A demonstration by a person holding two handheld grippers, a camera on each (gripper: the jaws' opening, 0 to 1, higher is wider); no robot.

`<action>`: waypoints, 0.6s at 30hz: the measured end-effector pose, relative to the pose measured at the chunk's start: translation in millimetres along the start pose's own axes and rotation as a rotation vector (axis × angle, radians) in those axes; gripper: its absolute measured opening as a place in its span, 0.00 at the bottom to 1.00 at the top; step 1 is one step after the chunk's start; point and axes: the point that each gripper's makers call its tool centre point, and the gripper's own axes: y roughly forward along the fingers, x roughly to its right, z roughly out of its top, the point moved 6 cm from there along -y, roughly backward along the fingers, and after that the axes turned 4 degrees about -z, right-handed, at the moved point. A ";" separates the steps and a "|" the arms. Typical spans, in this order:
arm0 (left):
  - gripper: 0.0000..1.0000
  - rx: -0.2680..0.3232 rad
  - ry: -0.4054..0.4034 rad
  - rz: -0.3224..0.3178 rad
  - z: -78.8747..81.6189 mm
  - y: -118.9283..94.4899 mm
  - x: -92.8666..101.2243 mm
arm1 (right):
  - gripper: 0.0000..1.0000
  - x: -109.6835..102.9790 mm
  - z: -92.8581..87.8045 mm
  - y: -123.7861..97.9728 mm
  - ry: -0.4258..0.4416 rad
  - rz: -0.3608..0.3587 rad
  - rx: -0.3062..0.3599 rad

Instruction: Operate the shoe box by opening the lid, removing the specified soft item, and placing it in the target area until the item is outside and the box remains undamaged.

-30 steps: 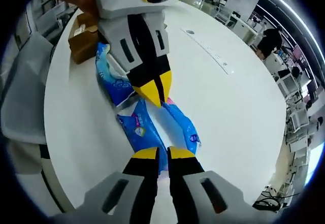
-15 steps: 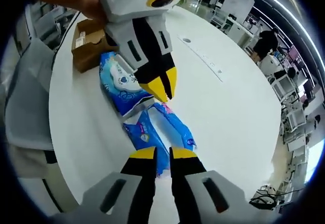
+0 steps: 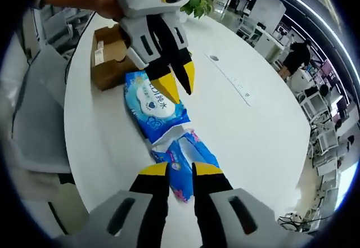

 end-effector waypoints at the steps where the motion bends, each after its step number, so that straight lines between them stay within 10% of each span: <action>1: 0.16 0.006 -0.009 0.003 -0.7 -4.4 0.8 | 0.17 -2.1 3.1 -0.8 -0.006 0.005 0.004; 18: 0.37 0.046 -0.071 0.074 -33.5 -91.6 19.1 | 0.31 -42.8 53.5 -1.3 -0.093 0.119 0.063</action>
